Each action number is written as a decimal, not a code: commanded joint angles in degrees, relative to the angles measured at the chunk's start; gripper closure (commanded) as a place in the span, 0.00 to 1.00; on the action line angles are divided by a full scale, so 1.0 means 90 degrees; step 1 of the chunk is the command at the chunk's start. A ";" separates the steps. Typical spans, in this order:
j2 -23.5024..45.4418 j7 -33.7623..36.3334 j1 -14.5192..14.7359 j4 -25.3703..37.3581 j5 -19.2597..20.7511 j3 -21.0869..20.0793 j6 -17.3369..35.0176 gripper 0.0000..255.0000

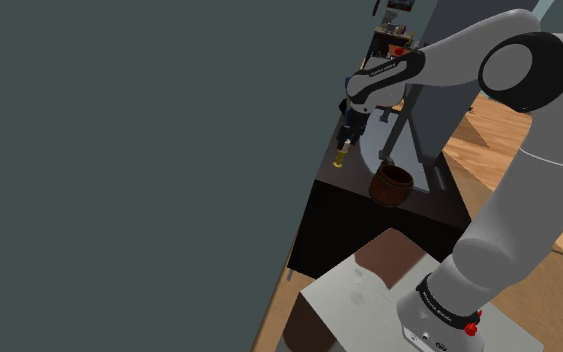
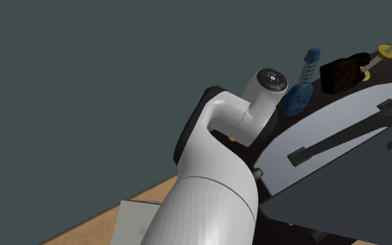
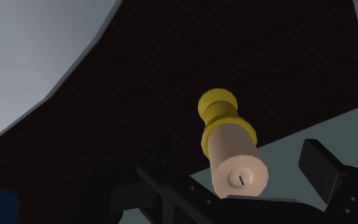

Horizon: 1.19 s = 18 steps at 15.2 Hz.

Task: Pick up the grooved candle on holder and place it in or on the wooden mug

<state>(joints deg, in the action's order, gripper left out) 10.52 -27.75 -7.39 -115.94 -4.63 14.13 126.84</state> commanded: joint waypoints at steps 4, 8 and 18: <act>0.0000 0.0000 0.0000 0.0000 0.0000 0.0000 0.0000 1.00; -0.0001 0.0000 0.0000 -0.0001 0.0000 0.0000 0.0000 1.00; -0.0307 0.0087 0.0019 0.0328 0.0116 0.0022 -0.0622 1.00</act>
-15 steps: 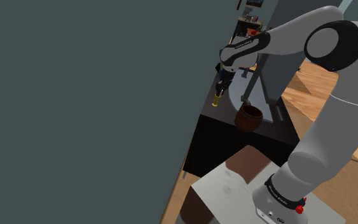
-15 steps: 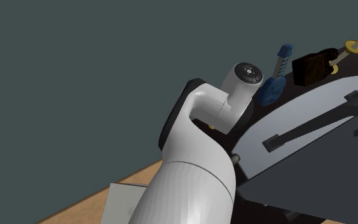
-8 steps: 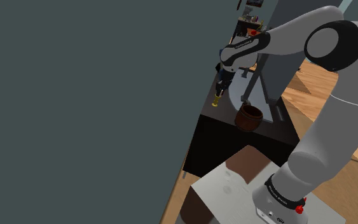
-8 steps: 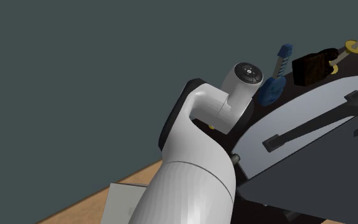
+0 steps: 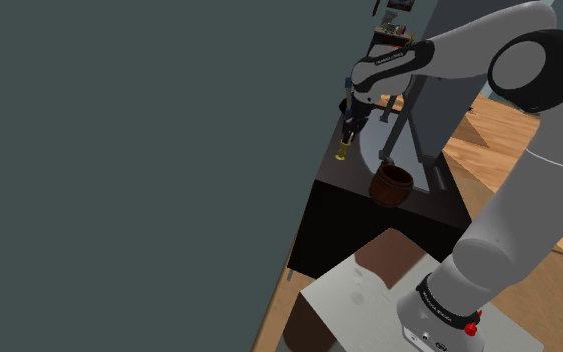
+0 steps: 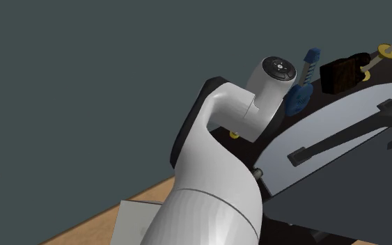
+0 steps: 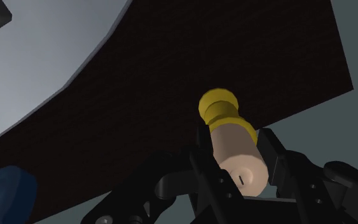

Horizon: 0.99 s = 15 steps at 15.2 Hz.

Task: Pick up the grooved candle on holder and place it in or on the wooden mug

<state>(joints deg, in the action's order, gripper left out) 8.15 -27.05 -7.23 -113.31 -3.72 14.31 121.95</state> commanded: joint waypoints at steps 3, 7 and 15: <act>-0.0138 0.0036 0.0007 0.0182 0.0050 0.0007 -0.0317 1.00; -0.0247 0.0067 0.0012 0.0397 0.0089 0.0012 -0.0637 1.00; -0.0403 0.0114 0.0017 0.0899 0.0144 0.0016 -0.1289 1.00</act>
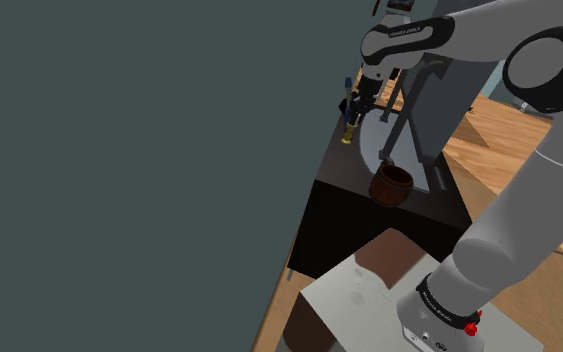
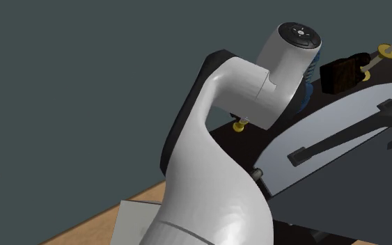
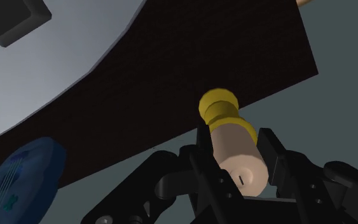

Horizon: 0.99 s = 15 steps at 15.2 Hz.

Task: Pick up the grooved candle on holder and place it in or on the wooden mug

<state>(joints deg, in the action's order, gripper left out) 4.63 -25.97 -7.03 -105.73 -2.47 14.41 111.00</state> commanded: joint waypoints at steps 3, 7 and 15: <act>-0.0048 0.0006 -0.0004 0.0271 0.0017 0.0006 -0.0321 1.00; -0.0077 0.0019 -0.0005 0.0579 0.0028 0.0008 -0.0656 1.00; -0.0317 0.0006 -0.0023 0.0880 0.0093 0.0031 -0.1190 1.00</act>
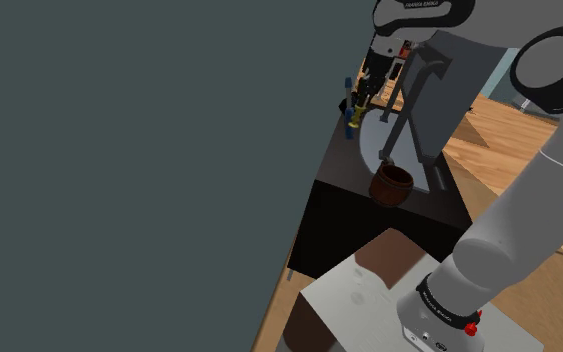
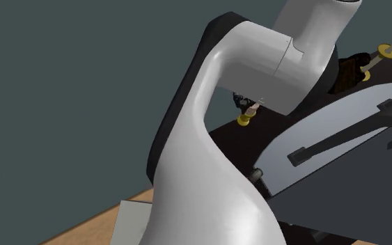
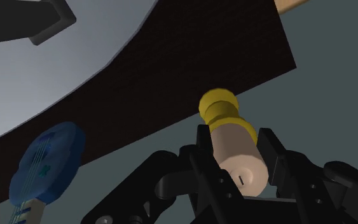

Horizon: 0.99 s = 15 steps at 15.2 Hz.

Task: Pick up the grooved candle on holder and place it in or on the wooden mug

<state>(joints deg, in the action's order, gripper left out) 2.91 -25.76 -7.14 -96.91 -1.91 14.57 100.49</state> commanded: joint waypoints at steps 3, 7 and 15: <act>-0.0838 -0.0091 -0.0064 -0.0804 0.0218 0.0069 -0.0008 1.00; -0.1750 -0.0202 -0.0180 -0.1599 0.0471 0.0139 -0.0094 1.00; -0.3556 -0.0549 -0.0578 -0.2819 0.0999 0.0295 -0.0621 1.00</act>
<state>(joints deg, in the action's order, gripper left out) -25.12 -30.23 -10.95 -120.85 6.33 15.95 95.75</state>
